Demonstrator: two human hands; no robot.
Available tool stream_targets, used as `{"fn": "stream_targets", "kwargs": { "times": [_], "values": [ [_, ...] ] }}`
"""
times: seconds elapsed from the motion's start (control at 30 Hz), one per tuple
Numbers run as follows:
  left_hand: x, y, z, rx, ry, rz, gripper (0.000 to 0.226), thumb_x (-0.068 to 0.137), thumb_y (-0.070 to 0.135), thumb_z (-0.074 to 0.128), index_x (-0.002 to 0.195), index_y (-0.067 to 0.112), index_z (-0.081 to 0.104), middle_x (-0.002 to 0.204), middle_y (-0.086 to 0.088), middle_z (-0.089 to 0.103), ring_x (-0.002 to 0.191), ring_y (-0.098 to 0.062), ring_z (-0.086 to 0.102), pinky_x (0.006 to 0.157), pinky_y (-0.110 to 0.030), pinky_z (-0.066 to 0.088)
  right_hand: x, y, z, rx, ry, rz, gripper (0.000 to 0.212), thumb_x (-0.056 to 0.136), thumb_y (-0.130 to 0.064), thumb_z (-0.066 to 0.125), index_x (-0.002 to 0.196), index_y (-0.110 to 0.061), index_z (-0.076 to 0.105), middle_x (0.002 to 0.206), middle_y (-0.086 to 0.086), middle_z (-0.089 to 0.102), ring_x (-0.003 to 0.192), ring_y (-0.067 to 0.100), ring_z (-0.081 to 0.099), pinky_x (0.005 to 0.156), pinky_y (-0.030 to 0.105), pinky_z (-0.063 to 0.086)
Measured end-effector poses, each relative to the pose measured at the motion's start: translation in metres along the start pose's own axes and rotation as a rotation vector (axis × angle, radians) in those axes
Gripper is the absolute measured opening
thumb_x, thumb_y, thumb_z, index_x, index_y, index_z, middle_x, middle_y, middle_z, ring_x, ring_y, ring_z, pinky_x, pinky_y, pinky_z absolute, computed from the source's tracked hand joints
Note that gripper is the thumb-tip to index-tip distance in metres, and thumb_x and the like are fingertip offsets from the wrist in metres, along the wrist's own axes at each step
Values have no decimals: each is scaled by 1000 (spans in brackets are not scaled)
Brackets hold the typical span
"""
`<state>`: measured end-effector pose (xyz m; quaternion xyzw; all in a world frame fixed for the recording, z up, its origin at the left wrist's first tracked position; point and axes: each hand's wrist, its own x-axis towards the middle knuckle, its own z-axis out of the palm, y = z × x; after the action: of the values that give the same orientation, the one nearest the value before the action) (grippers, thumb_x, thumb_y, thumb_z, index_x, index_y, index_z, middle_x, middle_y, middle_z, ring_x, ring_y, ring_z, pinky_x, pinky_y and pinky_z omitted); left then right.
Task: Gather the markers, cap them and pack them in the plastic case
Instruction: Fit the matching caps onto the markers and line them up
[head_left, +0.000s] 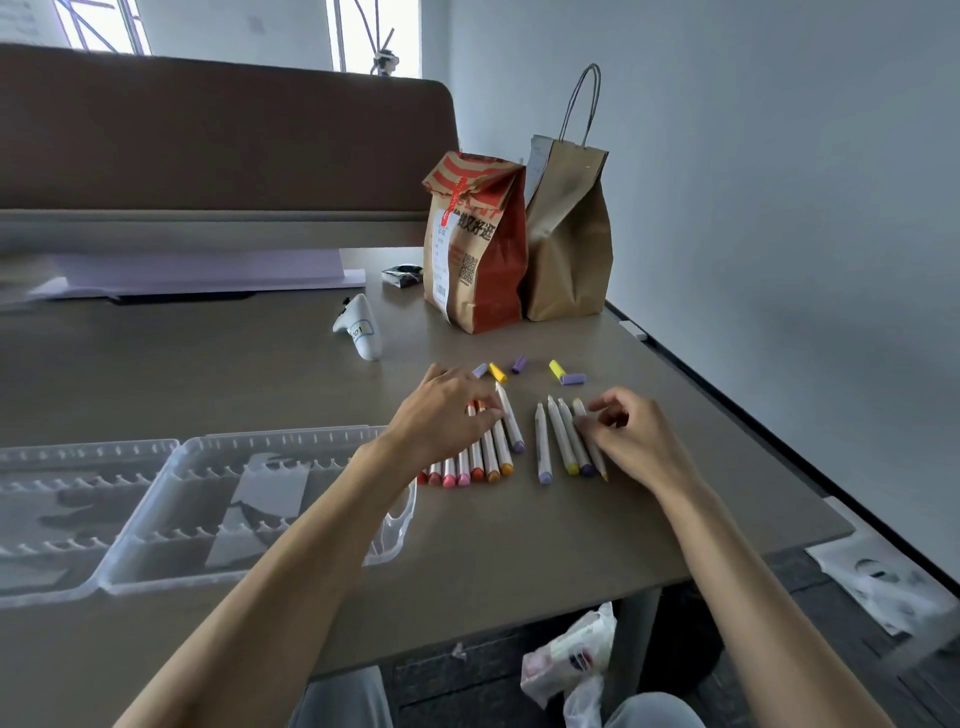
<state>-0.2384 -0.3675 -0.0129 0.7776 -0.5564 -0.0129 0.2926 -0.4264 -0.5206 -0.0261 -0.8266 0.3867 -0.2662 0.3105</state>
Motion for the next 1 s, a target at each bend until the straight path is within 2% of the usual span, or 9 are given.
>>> {"fn": "stream_targets", "kwargs": {
  "times": [0.1,0.37,0.47,0.57,0.67,0.77,0.87,0.9,1.0],
  "values": [
    [1,-2,1,10,-4,-6,13,91,34,59,97,30,71,100,5,55,108,-17,41,92,-37,43,0,-4,-1,-61,-28,29,22,81,-38,73,96,-25,65,82,-9,61,83,13,61,76,34,49],
    [8,-10,4,25,67,4,16,91,28,54,94,30,69,86,16,53,99,-17,52,87,-37,48,1,-10,-3,-51,5,85,17,78,-36,76,88,-27,67,79,-8,65,78,12,62,69,29,48],
    [9,-9,3,19,98,-38,19,89,22,52,93,28,70,87,14,60,95,-16,57,78,-35,51,-1,-12,-6,189,52,128,9,82,-31,73,81,-22,72,77,2,71,70,13,64,64,30,49],
    [10,-11,4,3,110,-102,20,89,23,52,96,27,70,99,7,67,96,-16,58,79,-36,53,-4,-19,-14,545,115,165,12,86,-22,69,83,-15,78,68,0,66,62,10,54,61,25,39],
    [13,-7,0,27,88,-122,16,89,24,55,96,28,69,100,5,68,97,-18,61,79,-36,53,-6,-26,-19,844,66,192,18,90,-17,65,77,-9,77,76,10,59,61,11,42,59,25,31],
    [28,-1,-9,148,67,-118,18,92,25,54,102,24,69,106,-1,66,104,-24,58,81,-38,51,-8,-31,-22,1019,18,185,17,94,-10,58,84,-9,72,69,0,68,61,11,45,54,20,38],
    [49,5,-14,172,-47,-60,13,89,18,57,86,25,67,91,-1,60,103,-29,57,78,-40,50,-9,-32,-26,1217,0,169,15,94,-6,56,95,-9,71,70,0,67,59,9,53,56,19,48],
    [56,5,-12,200,-83,-24,18,88,15,57,88,28,69,91,1,60,105,-29,57,79,-41,51,-10,-33,-27,1225,-10,168,15,95,-6,56,97,-9,70,69,0,68,60,9,55,58,19,50],
    [73,3,-4,287,-168,0,44,86,6,52,111,37,69,114,1,61,115,-23,50,86,-41,51,-15,-36,-28,1212,-39,152,14,96,-7,53,99,-10,66,66,-1,71,61,5,60,62,17,52]
  ]
}}
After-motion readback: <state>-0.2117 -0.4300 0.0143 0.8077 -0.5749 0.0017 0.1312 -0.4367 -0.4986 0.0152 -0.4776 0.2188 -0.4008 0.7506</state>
